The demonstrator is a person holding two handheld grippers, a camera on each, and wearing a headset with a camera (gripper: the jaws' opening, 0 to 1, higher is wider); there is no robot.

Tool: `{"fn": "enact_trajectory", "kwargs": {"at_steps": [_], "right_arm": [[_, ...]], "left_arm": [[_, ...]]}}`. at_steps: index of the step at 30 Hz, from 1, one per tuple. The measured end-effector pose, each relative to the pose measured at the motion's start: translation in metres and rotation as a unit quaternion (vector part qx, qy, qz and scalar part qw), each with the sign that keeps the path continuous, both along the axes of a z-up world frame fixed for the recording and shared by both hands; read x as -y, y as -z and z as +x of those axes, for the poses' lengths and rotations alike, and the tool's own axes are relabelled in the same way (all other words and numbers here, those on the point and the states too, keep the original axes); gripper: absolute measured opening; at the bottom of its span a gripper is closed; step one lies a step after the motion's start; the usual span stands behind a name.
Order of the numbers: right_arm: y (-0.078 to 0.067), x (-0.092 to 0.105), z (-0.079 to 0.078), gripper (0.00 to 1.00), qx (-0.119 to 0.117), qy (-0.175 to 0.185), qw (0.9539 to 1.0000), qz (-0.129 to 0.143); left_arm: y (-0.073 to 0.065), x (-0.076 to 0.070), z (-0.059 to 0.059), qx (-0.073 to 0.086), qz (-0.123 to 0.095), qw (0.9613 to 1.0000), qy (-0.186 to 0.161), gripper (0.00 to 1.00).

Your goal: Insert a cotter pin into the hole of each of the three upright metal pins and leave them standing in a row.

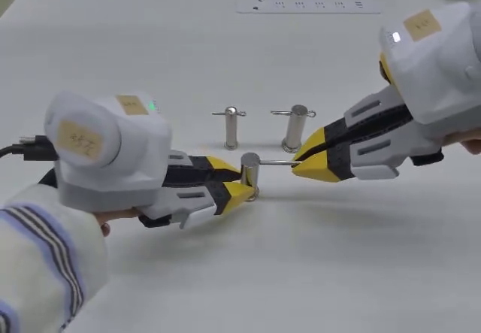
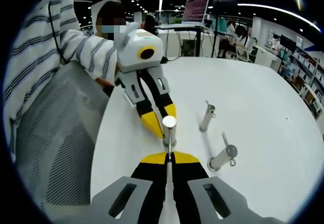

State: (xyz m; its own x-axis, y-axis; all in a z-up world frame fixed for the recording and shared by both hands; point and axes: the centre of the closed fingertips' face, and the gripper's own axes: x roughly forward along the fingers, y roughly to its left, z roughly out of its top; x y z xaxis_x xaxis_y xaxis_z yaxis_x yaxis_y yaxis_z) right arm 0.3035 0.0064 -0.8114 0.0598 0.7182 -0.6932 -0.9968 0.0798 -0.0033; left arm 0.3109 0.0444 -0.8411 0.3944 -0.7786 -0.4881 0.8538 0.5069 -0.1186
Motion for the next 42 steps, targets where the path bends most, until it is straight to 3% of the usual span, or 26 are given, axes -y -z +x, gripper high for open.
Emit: {"fn": "enact_trajectory", "kwargs": {"at_steps": [6,11,15,24,27,42], "right_arm": [[-0.002,-0.001,-0.002,0.04,0.006,-0.009,0.9999,-0.009],[-0.002,0.000,-0.001,0.04,0.013,-0.015,0.9997,-0.015],[-0.002,-0.001,-0.001,0.04,0.007,-0.004,0.9999,-0.011],[0.001,-0.001,-0.003,0.04,-0.004,0.041,0.9991,-0.008],[0.000,-0.001,-0.004,0.04,0.012,0.040,0.9991,-0.012],[-0.002,0.003,-0.001,0.04,0.010,0.051,0.9987,-0.005]], "left_arm": [[-0.001,0.000,0.001,-0.005,0.001,1.0000,-0.001,0.11],[-0.010,0.006,0.004,0.004,-0.013,0.9999,0.005,0.12],[-0.009,0.007,0.004,0.007,-0.004,0.9999,0.014,0.12],[-0.008,0.008,0.004,0.010,0.002,0.9999,-0.003,0.11],[-0.007,0.007,0.005,0.013,0.004,0.9999,-0.007,0.11],[-0.007,0.012,0.005,0.012,0.010,0.9998,-0.011,0.11]]}}
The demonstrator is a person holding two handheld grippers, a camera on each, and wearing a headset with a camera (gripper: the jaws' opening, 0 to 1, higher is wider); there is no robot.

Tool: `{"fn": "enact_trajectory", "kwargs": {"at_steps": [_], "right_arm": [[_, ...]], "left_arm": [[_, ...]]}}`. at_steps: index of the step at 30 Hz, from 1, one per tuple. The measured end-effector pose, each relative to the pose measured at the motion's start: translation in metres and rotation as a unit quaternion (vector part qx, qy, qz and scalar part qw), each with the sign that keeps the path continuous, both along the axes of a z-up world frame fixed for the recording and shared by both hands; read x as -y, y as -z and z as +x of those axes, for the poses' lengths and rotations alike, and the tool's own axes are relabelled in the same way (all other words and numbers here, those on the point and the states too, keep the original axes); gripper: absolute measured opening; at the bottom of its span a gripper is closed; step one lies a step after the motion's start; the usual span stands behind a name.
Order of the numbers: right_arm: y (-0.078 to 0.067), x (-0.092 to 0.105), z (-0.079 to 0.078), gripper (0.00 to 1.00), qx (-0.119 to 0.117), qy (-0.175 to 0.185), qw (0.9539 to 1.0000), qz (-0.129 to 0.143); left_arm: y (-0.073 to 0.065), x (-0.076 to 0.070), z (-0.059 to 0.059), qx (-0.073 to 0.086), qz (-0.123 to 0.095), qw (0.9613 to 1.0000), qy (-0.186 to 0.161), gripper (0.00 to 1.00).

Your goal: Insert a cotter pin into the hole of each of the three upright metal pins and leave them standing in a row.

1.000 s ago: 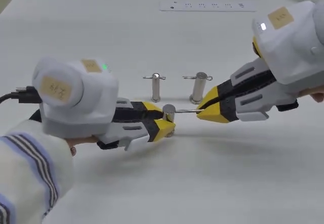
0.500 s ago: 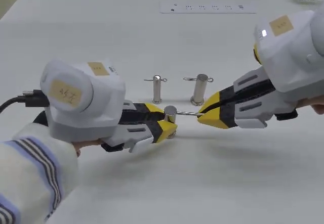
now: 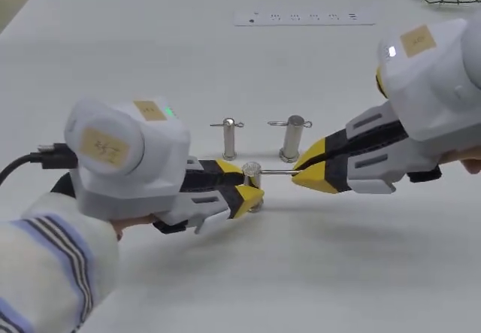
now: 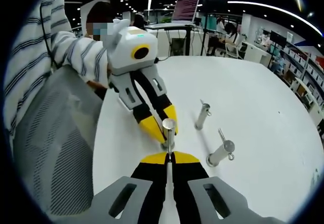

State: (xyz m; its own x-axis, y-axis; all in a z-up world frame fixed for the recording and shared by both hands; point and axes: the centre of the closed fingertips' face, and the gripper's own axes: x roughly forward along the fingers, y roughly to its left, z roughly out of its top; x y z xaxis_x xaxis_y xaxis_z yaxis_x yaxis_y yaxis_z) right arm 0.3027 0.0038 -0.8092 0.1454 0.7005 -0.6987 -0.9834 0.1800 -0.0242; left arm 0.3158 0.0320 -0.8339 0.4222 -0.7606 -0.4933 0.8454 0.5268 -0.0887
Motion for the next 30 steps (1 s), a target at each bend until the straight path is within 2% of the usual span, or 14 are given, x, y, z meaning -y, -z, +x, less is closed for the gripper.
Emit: {"fn": "enact_trajectory", "kwargs": {"at_steps": [10,17,22,25,27,28,30], "right_arm": [[0.007,0.001,-0.001,0.04,0.003,0.011,0.9999,-0.002],[0.011,-0.004,-0.001,0.04,-0.005,0.027,0.9996,0.009],[0.011,-0.014,0.003,0.04,-0.007,0.041,0.9989,0.024],[0.010,-0.018,0.004,0.05,0.003,0.031,0.9991,0.027],[0.010,-0.018,0.004,0.06,0.001,0.028,0.9992,0.030],[0.006,-0.019,0.005,0.07,0.002,0.032,0.9986,0.041],[0.003,-0.017,0.005,0.15,0.000,0.033,0.9985,0.043]], "left_arm": [[0.001,0.003,-0.002,0.015,0.016,0.9997,0.010,0.11],[0.001,0.004,-0.002,0.015,0.017,0.9997,0.009,0.11],[0.002,0.005,-0.001,0.009,0.008,0.9999,0.000,0.11],[0.002,0.005,-0.001,0.007,0.005,1.0000,-0.001,0.11],[0.002,0.005,-0.002,0.006,0.004,1.0000,-0.001,0.11],[0.002,0.005,-0.002,0.009,0.005,0.9999,0.001,0.11],[0.002,0.005,-0.002,0.008,0.002,1.0000,0.000,0.11]]}}
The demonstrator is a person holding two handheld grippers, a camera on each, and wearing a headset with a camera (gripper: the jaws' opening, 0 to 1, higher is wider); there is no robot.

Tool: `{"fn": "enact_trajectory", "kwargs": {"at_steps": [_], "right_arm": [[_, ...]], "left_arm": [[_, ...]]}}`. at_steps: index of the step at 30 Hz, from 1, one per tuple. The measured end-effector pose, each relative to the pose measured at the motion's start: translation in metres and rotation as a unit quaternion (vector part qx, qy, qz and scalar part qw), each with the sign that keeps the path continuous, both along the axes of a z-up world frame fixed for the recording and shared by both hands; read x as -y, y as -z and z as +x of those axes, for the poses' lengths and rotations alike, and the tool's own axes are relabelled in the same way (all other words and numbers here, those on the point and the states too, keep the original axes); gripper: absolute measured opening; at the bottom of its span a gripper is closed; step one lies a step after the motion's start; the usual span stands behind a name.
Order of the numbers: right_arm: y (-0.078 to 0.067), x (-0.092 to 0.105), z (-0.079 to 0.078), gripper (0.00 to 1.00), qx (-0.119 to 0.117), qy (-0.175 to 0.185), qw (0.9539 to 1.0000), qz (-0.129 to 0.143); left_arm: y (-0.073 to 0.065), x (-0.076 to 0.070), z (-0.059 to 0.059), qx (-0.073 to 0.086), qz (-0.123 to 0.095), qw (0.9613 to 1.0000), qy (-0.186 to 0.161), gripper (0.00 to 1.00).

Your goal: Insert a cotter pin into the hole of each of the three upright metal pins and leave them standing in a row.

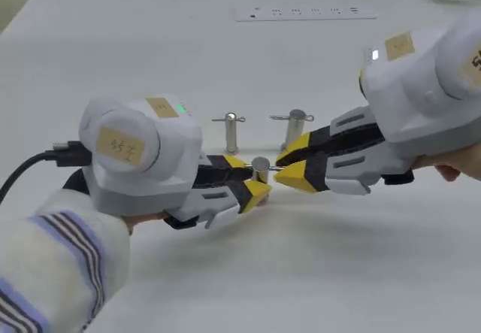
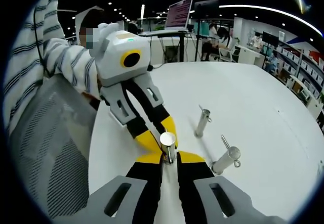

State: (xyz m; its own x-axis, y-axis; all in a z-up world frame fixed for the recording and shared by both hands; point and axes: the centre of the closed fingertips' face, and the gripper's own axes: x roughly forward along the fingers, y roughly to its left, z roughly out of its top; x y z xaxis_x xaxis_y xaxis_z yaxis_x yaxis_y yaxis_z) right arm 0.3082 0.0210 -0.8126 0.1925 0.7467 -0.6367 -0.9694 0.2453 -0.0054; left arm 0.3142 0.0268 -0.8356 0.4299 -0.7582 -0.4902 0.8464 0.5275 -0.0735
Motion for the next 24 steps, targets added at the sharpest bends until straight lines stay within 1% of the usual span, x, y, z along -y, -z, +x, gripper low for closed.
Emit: {"fn": "enact_trajectory", "kwargs": {"at_steps": [1,3,6,8,10,13,16,18,23,24], "right_arm": [[0.000,0.003,0.000,0.16,0.000,0.001,1.0000,-0.002],[0.002,0.008,0.000,0.14,-0.002,-0.003,0.9999,-0.013],[0.004,0.012,-0.003,0.11,-0.011,-0.003,0.9998,-0.015],[0.004,0.013,-0.004,0.09,-0.012,-0.006,0.9998,-0.017],[0.004,0.012,-0.004,0.06,-0.010,-0.007,0.9998,-0.016],[0.002,0.010,-0.003,0.03,-0.013,0.000,0.9999,-0.010],[0.002,0.008,-0.002,0.03,-0.014,0.004,0.9999,-0.009],[0.002,0.006,-0.002,0.03,-0.020,0.008,0.9998,-0.004],[0.001,0.000,-0.001,0.03,-0.024,0.011,0.9996,0.001],[0.003,0.000,-0.001,0.03,-0.027,0.013,0.9995,-0.003]], "left_arm": [[0.000,0.000,0.000,0.000,-0.002,1.0000,0.000,0.11],[0.000,-0.001,0.000,-0.001,-0.005,1.0000,0.000,0.11],[0.000,-0.001,0.000,-0.001,-0.010,0.9999,0.001,0.11],[0.000,-0.001,0.000,-0.003,-0.014,0.9999,0.000,0.12],[-0.001,-0.001,0.000,-0.002,-0.015,0.9999,0.001,0.12],[0.000,-0.001,0.001,-0.005,-0.021,0.9998,-0.001,0.12],[-0.001,-0.003,0.001,-0.002,-0.025,0.9997,-0.002,0.12],[-0.001,-0.003,0.001,-0.006,-0.033,0.9994,-0.006,0.12],[0.000,-0.004,0.002,-0.015,-0.052,0.9984,-0.013,0.12],[0.000,-0.004,0.002,-0.017,-0.058,0.9981,-0.015,0.12]]}}
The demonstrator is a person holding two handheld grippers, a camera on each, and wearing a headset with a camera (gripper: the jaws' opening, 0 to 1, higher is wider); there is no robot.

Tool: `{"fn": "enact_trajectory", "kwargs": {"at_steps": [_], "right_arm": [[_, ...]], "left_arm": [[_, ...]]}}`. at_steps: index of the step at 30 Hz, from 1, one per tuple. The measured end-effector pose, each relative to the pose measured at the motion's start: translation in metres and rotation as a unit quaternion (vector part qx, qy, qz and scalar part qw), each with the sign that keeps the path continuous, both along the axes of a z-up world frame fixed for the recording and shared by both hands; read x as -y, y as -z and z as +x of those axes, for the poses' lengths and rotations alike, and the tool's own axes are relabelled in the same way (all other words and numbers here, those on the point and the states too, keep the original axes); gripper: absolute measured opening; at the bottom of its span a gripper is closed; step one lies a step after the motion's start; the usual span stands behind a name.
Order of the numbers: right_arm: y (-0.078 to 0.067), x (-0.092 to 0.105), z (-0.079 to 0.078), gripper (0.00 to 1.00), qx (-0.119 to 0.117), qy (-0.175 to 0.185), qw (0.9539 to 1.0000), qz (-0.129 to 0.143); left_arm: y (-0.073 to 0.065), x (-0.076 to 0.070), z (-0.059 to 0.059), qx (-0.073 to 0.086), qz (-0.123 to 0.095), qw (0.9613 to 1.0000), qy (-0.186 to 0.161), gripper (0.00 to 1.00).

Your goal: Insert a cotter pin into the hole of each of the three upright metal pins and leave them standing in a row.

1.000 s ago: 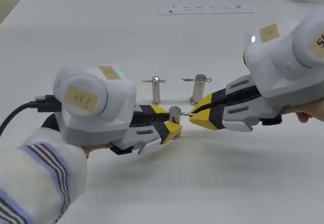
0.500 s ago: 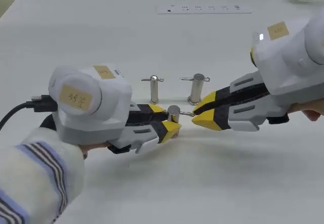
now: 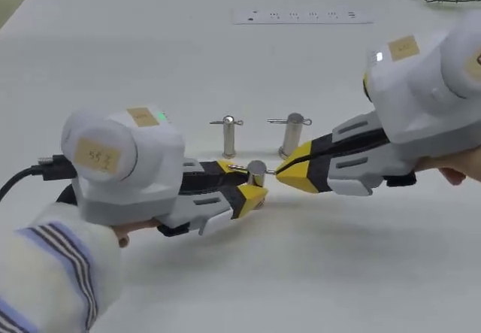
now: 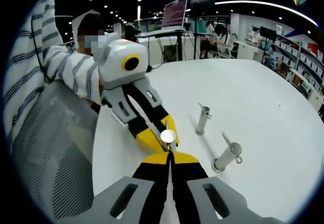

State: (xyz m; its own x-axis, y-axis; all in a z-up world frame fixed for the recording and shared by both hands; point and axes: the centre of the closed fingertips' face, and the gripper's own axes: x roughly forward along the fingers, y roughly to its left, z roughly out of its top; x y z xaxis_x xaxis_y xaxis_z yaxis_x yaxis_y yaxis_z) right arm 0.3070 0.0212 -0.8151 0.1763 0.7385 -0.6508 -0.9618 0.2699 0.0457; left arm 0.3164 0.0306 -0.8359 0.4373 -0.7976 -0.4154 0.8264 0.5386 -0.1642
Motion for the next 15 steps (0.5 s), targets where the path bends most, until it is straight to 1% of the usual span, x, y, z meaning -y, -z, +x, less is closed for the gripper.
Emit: {"fn": "enact_trajectory", "kwargs": {"at_steps": [2,6,10,12,14,15], "right_arm": [[0.0010,-0.0013,0.0006,0.03,0.001,-0.001,1.0000,0.000],[0.0022,-0.0017,0.0005,0.03,0.001,-0.001,1.0000,0.000],[0.0011,-0.0010,0.0005,0.03,0.010,-0.008,0.9999,0.002],[0.0001,-0.0013,-0.0007,0.04,0.005,-0.008,0.9999,0.008],[-0.0020,-0.0026,-0.0014,0.07,0.002,-0.006,0.9998,0.018],[-0.0026,-0.0034,-0.0016,0.10,0.000,-0.004,0.9998,0.022]], "left_arm": [[0.0003,-0.0005,0.0004,-0.005,-0.008,0.9999,-0.003,0.12],[0.0004,-0.0001,0.0003,-0.007,-0.011,0.9999,-0.005,0.13],[0.0020,0.0000,0.0005,-0.015,-0.015,0.9997,-0.009,0.13],[0.0048,-0.0007,-0.0013,-0.013,-0.006,0.9999,-0.003,0.13],[0.0066,-0.0018,-0.0019,-0.014,-0.003,0.9999,-0.002,0.15],[0.0071,-0.0031,-0.0022,-0.014,-0.003,0.9999,-0.003,0.18]]}}
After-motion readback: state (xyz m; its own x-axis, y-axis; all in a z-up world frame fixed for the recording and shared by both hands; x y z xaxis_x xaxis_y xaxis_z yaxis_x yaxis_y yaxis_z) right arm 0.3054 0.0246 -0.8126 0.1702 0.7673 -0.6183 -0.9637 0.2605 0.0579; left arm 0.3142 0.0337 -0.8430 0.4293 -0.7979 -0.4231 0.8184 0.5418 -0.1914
